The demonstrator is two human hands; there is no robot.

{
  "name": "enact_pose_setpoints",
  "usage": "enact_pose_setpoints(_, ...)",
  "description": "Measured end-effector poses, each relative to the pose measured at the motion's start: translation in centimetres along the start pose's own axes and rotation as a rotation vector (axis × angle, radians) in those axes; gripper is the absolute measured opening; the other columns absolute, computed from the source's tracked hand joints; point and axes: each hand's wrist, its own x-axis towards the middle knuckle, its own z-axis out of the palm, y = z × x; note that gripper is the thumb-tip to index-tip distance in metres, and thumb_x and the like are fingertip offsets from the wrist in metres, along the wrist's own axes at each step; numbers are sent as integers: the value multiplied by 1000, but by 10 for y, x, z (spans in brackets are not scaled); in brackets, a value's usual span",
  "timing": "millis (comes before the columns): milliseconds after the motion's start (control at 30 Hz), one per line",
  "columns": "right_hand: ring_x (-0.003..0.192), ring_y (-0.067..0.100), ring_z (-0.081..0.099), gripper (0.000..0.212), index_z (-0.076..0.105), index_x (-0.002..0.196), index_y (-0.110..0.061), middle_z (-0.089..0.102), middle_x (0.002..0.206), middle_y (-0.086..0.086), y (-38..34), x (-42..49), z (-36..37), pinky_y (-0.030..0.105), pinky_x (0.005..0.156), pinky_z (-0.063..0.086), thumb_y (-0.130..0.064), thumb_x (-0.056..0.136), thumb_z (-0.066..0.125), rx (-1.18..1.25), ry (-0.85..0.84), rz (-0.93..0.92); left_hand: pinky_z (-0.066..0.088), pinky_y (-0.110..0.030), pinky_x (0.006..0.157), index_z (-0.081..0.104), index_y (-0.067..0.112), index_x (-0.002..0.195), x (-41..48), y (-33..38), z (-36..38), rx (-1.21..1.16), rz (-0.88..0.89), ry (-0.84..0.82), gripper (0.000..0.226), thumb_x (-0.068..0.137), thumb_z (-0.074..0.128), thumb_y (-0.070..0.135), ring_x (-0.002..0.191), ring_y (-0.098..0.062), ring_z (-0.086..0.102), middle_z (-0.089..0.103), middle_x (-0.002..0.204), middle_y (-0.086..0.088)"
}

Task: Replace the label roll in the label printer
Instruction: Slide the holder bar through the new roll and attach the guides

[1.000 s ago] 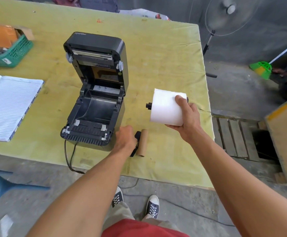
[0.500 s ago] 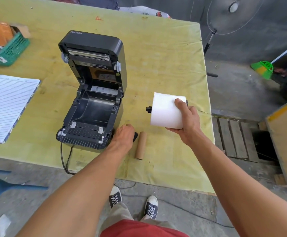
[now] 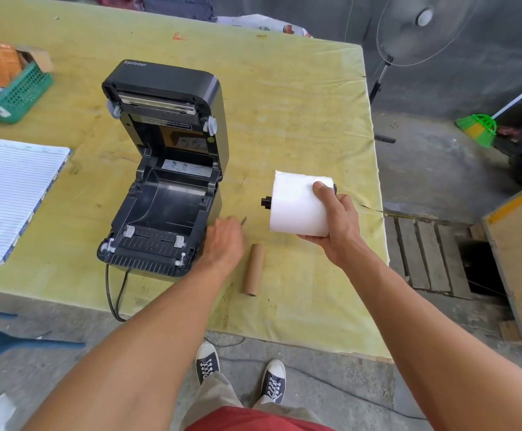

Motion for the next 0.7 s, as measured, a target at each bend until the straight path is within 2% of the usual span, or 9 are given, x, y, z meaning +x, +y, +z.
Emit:
enact_pose_setpoints(67,100,31,69,55,51,100,-19,66,117,7,-1,0,1,53,69,62,-53,67,79,-7,-4,-4,31,-17,38,66,11,83,15,12,-11,-279,-79,118,13,93,61,14,53,-5,49,55,68,5)
enact_pose_setpoints(133,99,31,69,55,51,99,-19,66,115,7,-3,0,3,53,68,62,-53,67,78,-3,-4,-12,42,-12,40,65,22,73,27,24,-25,-550,-96,176,18,88,65,14,58,-6,59,61,67,13)
enact_pose_setpoints(167,99,31,69,54,51,99,-19,67,114,6,-5,-1,4,54,69,62,-53,67,78,2,-3,-16,51,-13,50,67,26,71,30,29,-30,-672,-88,168,21,87,65,13,65,-10,65,67,70,14)
enact_pose_setpoints(233,99,32,70,54,50,99,-18,67,112,6,-8,-2,6,56,70,62,-53,67,78,13,-5,-24,61,-34,72,72,36,71,31,35,-36,-824,-60,129,30,87,64,13,78,-13,72,74,77,13)
enact_pose_setpoints(333,97,31,69,55,51,99,-19,67,111,6,-17,-4,10,57,70,62,-54,66,78,15,-6,-42,60,-39,79,72,53,80,23,33,-36,-859,51,147,45,89,63,10,81,-2,72,74,79,24)
enact_pose_setpoints(400,95,30,69,55,51,98,-19,66,110,5,-24,-4,12,56,68,62,-54,66,78,6,-10,-59,61,-37,78,69,50,94,18,33,-37,-849,111,167,42,89,62,9,82,-1,71,73,81,27)
enact_pose_setpoints(533,95,29,69,54,50,97,-19,67,110,5,-35,-6,16,56,68,62,-54,67,77,-18,-36,-99,61,-42,76,73,31,107,13,39,-46,-910,114,189,32,91,57,9,84,-10,71,77,93,11)
enact_pose_setpoints(600,97,30,69,54,51,98,-19,66,110,5,-40,-8,16,57,69,62,-54,68,77,-17,-53,-106,61,-38,79,72,17,113,13,39,-52,-1010,81,163,31,92,54,2,94,-12,71,75,108,2)
enact_pose_setpoints(700,101,31,68,52,50,100,-20,65,113,5,-45,-13,17,55,70,62,-53,69,77,-23,-82,-112,60,-26,74,70,9,117,12,36,-61,-1096,36,114,28,94,58,0,93,-10,71,74,109,0)
